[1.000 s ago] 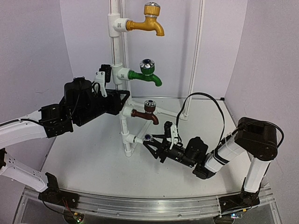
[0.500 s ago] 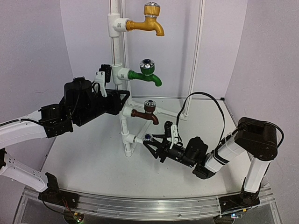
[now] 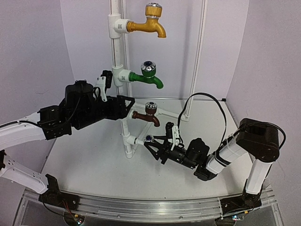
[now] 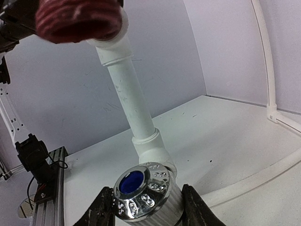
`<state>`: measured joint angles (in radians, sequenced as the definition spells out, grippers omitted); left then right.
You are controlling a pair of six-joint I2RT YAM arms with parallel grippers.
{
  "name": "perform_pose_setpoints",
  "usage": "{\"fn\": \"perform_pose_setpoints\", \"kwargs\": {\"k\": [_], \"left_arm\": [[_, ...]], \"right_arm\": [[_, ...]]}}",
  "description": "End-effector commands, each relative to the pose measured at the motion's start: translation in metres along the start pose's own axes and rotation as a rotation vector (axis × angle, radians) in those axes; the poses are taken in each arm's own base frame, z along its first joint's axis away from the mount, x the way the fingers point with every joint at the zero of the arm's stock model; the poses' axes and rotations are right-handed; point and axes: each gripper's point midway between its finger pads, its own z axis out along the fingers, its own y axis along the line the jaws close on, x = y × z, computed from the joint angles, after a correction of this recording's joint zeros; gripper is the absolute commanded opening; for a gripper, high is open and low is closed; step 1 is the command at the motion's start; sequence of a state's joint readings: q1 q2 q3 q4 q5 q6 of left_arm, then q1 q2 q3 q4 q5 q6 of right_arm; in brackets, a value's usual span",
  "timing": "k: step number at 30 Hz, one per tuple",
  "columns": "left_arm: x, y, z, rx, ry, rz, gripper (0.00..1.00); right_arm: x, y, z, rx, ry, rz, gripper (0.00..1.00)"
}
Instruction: Install the water faucets
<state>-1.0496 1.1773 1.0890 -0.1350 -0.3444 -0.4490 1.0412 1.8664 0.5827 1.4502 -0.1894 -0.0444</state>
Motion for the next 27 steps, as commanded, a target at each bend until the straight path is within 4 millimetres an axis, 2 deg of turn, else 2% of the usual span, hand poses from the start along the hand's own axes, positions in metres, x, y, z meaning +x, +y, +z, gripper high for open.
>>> {"fn": "perform_pose_setpoints", "kwargs": {"k": [1, 4, 7, 10, 15, 19, 23, 27], "left_arm": [[0.009, 0.001, -0.016, 0.010, 0.056, -0.037, 0.99], [-0.003, 0.003, -0.027, 0.009, 0.021, -0.025, 1.00], [-0.014, 0.005, -0.041, 0.016, -0.016, -0.023, 1.00], [-0.021, 0.013, -0.056, 0.008, -0.049, -0.034, 1.00], [-0.022, 0.038, -0.080, -0.064, -0.095, -0.067, 1.00], [-0.019, 0.056, -0.084, -0.162, -0.087, -0.054, 1.00], [-0.011, 0.076, -0.081, -0.278, -0.086, -0.037, 1.00], [-0.003, 0.095, -0.080, -0.370, -0.103, -0.044, 1.00]], "right_arm": [[-0.008, -0.152, -0.106, 0.596, 0.518, 0.085, 0.98], [-0.011, -0.160, -0.121, 0.673, 0.514, 0.077, 0.98], [-0.019, -0.178, -0.140, 0.846, 0.477, 0.123, 0.98], [-0.022, -0.171, -0.137, 0.795, 0.532, 0.114, 0.98], [-0.028, -0.165, -0.153, 0.806, 0.489, 0.157, 0.98], [-0.037, -0.160, -0.162, 0.799, 0.454, 0.168, 0.98], [-0.055, -0.161, -0.170, 0.828, 0.400, 0.176, 0.98], [-0.061, -0.159, -0.180, 0.841, 0.355, 0.178, 0.98]]}}
